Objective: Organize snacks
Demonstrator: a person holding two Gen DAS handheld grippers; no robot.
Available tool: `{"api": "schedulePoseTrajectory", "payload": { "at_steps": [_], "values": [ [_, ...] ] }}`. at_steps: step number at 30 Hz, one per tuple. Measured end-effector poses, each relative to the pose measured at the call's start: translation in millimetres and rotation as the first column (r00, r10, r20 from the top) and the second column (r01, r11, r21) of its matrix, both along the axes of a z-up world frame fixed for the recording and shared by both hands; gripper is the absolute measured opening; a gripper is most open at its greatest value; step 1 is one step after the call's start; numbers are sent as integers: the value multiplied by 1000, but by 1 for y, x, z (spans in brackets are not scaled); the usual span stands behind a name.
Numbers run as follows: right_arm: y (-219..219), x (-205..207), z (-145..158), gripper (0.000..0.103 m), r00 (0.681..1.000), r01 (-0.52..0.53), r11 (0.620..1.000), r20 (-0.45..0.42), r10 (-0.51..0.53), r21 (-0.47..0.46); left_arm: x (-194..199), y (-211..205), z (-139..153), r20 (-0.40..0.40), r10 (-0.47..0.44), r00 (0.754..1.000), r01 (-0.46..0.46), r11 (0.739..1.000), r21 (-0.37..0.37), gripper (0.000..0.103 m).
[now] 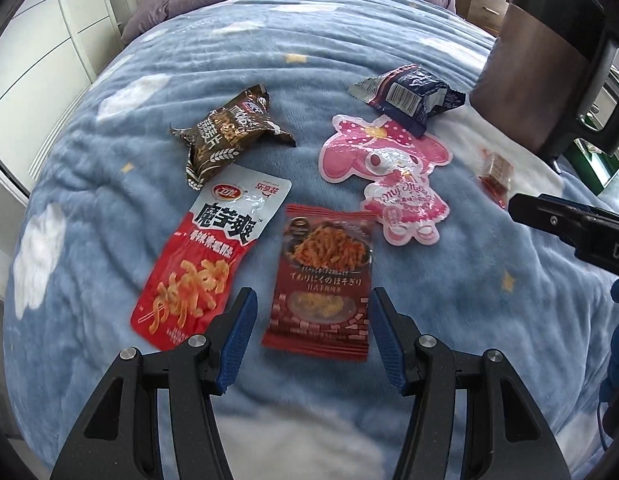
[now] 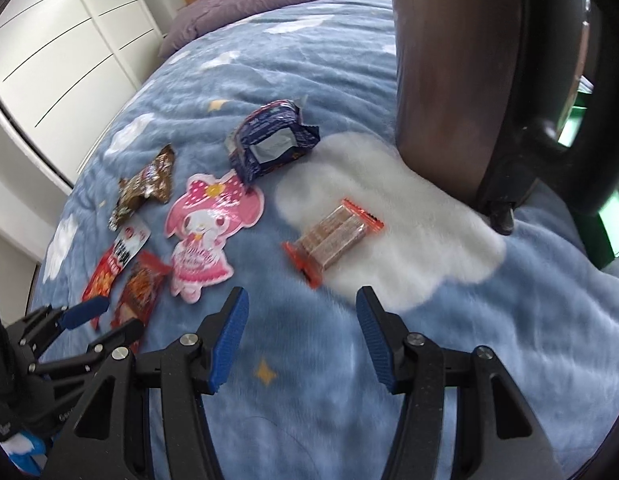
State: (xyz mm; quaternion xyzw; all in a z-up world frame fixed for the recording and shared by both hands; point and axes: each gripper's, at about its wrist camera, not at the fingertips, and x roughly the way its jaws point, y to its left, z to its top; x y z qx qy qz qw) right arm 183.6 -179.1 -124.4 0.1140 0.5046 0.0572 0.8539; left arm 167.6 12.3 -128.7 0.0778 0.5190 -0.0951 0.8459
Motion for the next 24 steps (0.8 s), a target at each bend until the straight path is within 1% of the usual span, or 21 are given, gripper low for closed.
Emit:
{"api": "schedulePoseTrajectory", "payload": {
  "at_steps": [6,12,15,19,22,23,24],
  "values": [
    [-1,17,-10,74,999,28,999,-23,-28,19,8,1,-6,-12,1,1000,-1,1000,-10,52],
    [-6,29,-17,73,997,68,996,-41,-65,54,15,9,-9,-39,19,999,-22,998,-61,52],
    [-8,34,-19,73,996,81,994,-44,-78,68,20,13,-10,-65,34,997,-40,994,-99,52],
    [-7,39,-20,72,996,83,995,-44,-80,59,29,18,-15,-102,56,993,-70,988,-141,52],
    [-5,43,-22,64,996,75,997,-49,-73,31,33,20,-17,-120,66,991,-85,984,-158,52],
    [-5,45,-23,53,996,71,997,-52,-70,21,34,20,-17,-123,67,990,-86,984,-158,52],
    [-5,46,-23,50,996,68,998,-52,-68,17,35,20,-18,-124,67,990,-86,984,-157,52]
  ]
}}
